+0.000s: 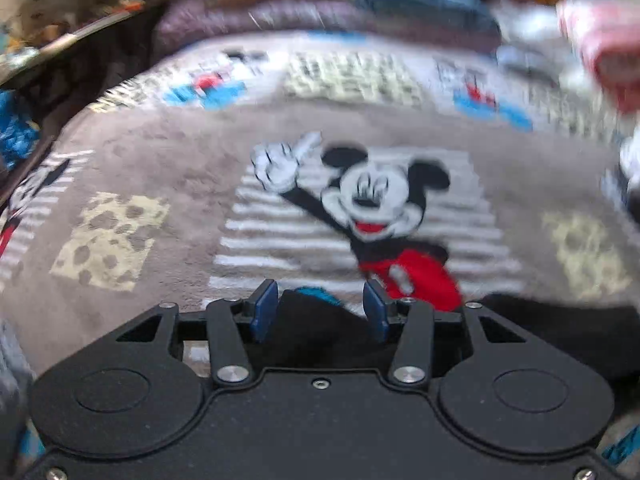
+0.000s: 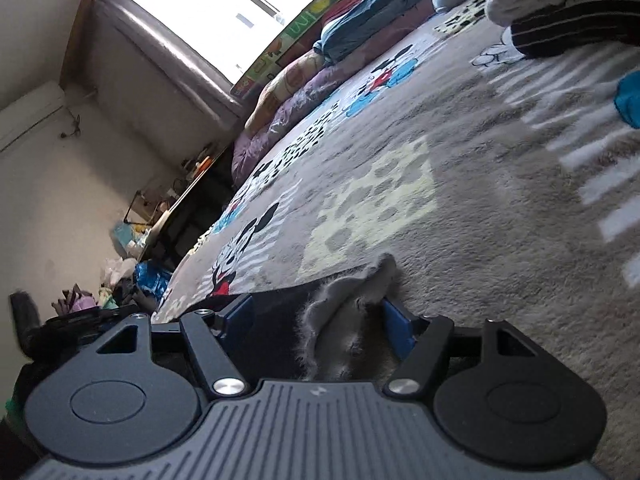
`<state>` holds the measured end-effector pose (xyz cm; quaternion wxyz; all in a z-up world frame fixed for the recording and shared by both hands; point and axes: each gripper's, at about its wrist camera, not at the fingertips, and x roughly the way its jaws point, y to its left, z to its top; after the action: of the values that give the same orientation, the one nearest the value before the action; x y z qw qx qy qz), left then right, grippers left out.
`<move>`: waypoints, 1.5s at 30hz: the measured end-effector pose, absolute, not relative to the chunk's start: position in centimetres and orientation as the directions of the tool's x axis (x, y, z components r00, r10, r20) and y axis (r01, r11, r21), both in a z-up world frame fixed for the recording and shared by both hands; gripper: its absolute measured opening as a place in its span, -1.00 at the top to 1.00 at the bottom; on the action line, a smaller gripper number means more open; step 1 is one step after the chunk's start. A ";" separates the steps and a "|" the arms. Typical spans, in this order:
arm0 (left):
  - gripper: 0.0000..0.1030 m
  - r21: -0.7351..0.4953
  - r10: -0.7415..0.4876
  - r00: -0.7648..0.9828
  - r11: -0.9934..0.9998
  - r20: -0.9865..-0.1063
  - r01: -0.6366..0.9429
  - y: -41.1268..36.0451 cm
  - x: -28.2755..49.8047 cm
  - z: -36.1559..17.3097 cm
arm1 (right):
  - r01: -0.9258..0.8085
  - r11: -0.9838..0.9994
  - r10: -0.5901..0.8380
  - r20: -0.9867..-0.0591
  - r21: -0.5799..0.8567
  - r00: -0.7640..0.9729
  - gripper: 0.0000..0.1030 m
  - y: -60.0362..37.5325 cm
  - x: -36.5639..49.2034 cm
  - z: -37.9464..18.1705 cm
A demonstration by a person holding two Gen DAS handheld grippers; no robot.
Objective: Fold clothes
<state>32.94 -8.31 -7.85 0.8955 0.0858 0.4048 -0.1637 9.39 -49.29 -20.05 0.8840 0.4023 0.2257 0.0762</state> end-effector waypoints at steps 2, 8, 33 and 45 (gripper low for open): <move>0.11 0.056 -0.176 0.564 0.928 -0.807 0.369 -8.3 34.8 -8.9 | 0.047 0.656 0.320 -0.333 0.754 0.887 -0.32 -49.5 9.5 -20.1; 0.11 0.092 -0.125 0.473 0.907 -0.872 0.410 -9.2 37.6 -11.6 | 0.045 0.645 0.325 -0.327 0.763 0.888 -0.24 -49.9 9.8 -20.2; 0.59 -0.093 -0.391 0.739 0.907 -0.549 0.411 -0.7 26.7 -5.0 | -0.119 0.793 0.258 -0.153 0.598 0.954 0.82 -47.5 5.3 -15.0; 0.60 -0.101 -0.483 0.720 0.857 -0.498 0.504 4.7 16.5 -9.3 | -0.184 0.869 0.301 -0.196 0.458 0.933 0.94 -44.1 -0.7 -13.5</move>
<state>16.55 4.70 -9.25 0.9272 0.0207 0.2626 -0.2662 -0.73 -44.07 -13.55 0.9578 0.2219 0.1316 0.1266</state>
